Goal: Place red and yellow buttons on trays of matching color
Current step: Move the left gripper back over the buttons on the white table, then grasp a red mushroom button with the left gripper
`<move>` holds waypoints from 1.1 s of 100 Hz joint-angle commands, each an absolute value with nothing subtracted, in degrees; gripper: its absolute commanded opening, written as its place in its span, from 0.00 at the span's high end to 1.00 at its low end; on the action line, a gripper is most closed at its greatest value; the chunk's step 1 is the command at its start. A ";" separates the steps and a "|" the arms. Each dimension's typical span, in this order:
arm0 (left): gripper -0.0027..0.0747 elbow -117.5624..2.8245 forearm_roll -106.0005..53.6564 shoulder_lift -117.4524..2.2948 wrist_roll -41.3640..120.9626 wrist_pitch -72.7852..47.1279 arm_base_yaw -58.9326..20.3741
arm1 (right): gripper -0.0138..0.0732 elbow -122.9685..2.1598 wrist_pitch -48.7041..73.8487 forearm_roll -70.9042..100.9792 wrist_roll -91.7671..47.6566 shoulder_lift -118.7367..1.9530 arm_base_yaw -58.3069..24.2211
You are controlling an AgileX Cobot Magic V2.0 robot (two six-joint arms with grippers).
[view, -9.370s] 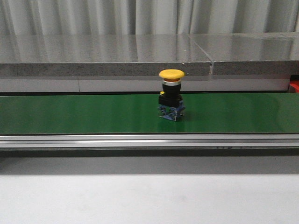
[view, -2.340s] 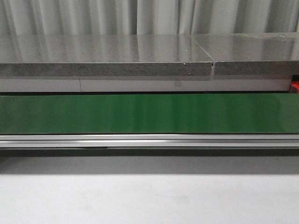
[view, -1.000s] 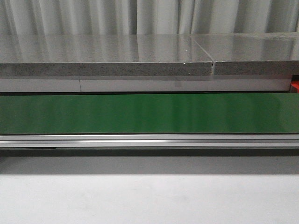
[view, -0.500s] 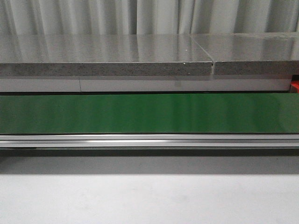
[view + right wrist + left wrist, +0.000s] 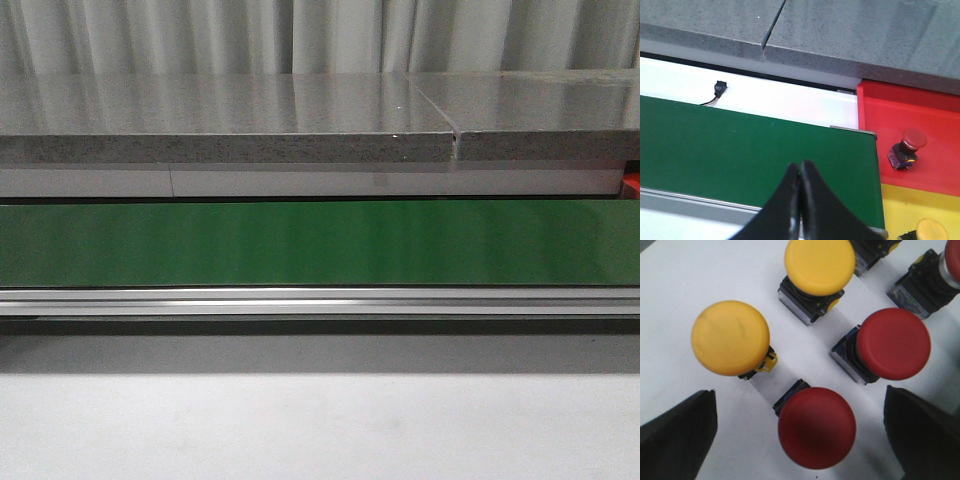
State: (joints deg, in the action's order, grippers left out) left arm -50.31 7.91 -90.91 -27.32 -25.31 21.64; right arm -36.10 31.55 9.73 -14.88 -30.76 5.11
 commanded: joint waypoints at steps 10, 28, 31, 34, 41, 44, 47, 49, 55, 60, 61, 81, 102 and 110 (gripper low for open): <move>0.14 -52.08 8.45 -90.86 -27.77 -23.22 21.79 | 0.92 -37.40 27.57 9.85 -15.57 -30.86 5.00; 0.20 -52.08 8.45 -91.90 -27.77 -23.34 21.79 | 0.92 -37.40 27.57 9.85 -15.57 -30.86 5.00; 0.24 -52.08 8.45 -91.90 -27.77 -23.34 21.79 | 0.92 -37.40 27.57 9.85 -15.57 -30.86 5.00; 0.29 -52.08 8.45 -91.90 -27.77 -23.34 21.79 | 0.92 -37.40 27.57 9.85 -15.57 -30.86 5.00; 0.43 -52.08 8.45 -91.90 -27.77 -23.43 21.79 | 0.92 -37.40 27.57 9.85 -15.57 -30.86 5.00; 0.49 -52.08 8.45 -91.90 -27.77 -23.57 21.79 | 0.92 -37.40 27.57 9.85 -15.57 -30.86 5.00; 0.57 -52.08 8.45 -91.90 -27.57 -23.86 21.79 | 0.92 -37.40 27.57 9.85 -15.57 -30.86 5.00; 0.60 -52.08 8.45 -91.90 -27.46 -24.07 21.79 | 0.92 -37.40 27.57 9.85 -15.57 -30.86 5.00; 0.73 -52.08 8.45 -91.49 -26.80 -24.56 21.67 | 0.92 -37.40 27.57 9.85 -15.57 -30.86 5.00; 0.81 -52.08 8.45 -90.90 -26.31 -24.68 21.67 | 0.92 -37.40 27.57 9.85 -15.57 -30.86 5.00; 0.84 -52.08 8.45 -90.60 -26.31 -24.81 21.67 | 0.92 -37.40 27.57 9.85 -15.57 -30.86 5.00; 0.99 -52.08 8.01 -83.92 -26.20 -25.33 21.67 | 0.92 -37.40 27.57 9.85 -15.57 -30.86 5.00; 0.99 -52.22 7.15 -73.52 -24.05 -26.52 20.85 | 0.92 -37.40 27.57 9.85 -15.57 -30.86 5.00; 0.99 -54.20 6.19 -70.91 -21.17 -28.47 18.86 | 0.92 -37.40 27.57 9.85 -15.57 -30.86 5.00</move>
State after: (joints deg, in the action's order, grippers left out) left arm -50.99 7.33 -75.12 -23.91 -29.45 20.78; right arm -36.10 31.55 9.73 -14.88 -30.76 5.11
